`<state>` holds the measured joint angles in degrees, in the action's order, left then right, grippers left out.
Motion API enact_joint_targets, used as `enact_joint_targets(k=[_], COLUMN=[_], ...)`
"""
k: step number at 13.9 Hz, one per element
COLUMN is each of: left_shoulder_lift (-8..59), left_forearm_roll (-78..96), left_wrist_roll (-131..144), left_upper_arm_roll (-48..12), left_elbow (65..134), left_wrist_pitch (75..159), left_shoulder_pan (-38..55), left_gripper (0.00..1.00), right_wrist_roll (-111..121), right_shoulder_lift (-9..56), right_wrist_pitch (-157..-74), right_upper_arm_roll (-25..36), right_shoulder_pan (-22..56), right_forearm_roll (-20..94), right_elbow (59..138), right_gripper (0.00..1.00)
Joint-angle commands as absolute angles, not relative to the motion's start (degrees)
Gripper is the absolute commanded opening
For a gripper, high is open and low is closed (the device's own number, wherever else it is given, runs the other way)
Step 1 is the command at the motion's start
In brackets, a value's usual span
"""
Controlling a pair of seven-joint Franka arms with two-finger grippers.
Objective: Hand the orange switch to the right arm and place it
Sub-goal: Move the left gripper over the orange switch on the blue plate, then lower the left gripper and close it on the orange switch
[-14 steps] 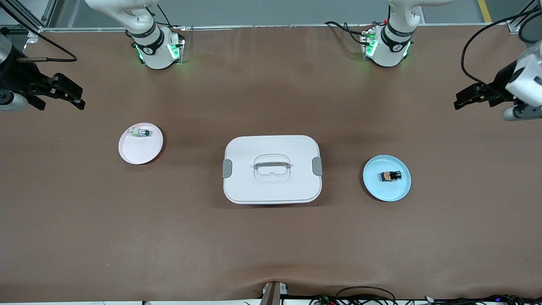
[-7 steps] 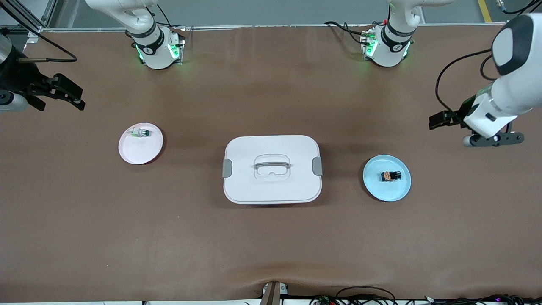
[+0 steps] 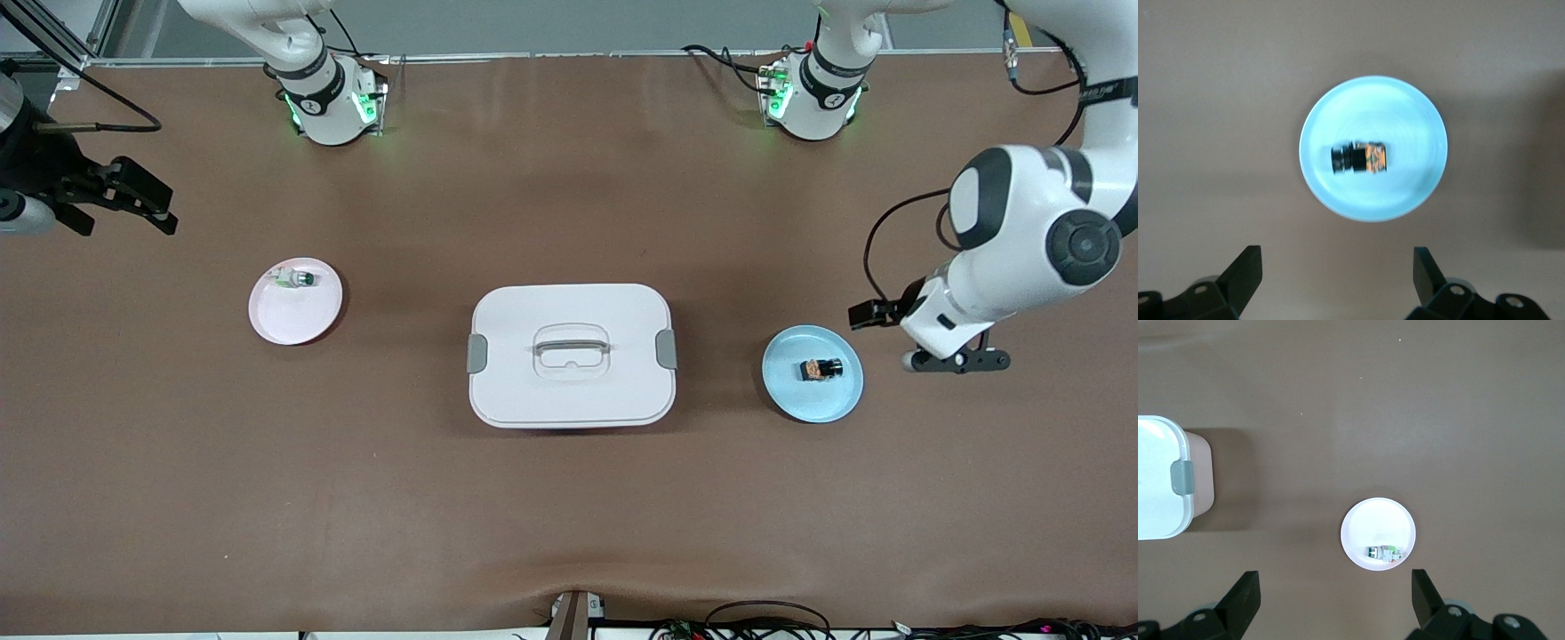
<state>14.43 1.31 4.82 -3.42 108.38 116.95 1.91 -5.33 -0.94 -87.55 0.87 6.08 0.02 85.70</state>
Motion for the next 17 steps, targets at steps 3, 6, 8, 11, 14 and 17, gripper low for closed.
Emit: enact_joint_targets(k=[3, 6, 8, 11, 14, 17], left_shoulder_lift=[23.36, 26.97, 29.08, 30.32, 32.08, 31.55], left_forearm_roll=[1.41, 1.41, 1.41, 1.23, 0.97, -2.72], left_wrist_roll=[5.10, 5.19, 5.97, 6.68, 10.26, 11.42], left_upper_arm_roll=[-3.52, -3.51, -3.52, -3.43, -3.43, -3.34], left_elbow=[102.14, 100.46, 100.72, 100.90, 101.25, 104.24], left_wrist_pitch=[118.91, 120.58, 123.65, 124.28, 124.63, 126.91], left_shoulder_pan=[2.54, 3.60, 3.69, 4.30, 5.54, 5.45], left_gripper=[1.00, 1.00, 1.00, 1.00, 1.00, 1.00], right_wrist_roll=[-6.24, -6.24, -6.24, -6.24, -6.24, -6.24], right_shoulder_lift=[-1.67, -1.58, -1.58, -1.58, -1.58, -1.58], right_wrist_pitch=[-88.24, -88.07, -88.15, -88.33, -88.15, -88.24], right_upper_arm_roll=[0.53, 0.62, 0.53, 0.53, 0.53, 0.53], right_shoulder_pan=[5.89, 5.80, 5.89, 5.98, 5.89, 5.89], right_forearm_roll=[0.26, 0.26, 0.26, 0.26, 0.18, 0.00], right_elbow=[86.31, 86.40, 86.31, 86.31, 86.31, 86.31], right_gripper=[1.00, 1.00, 1.00, 1.00, 1.00, 1.00])
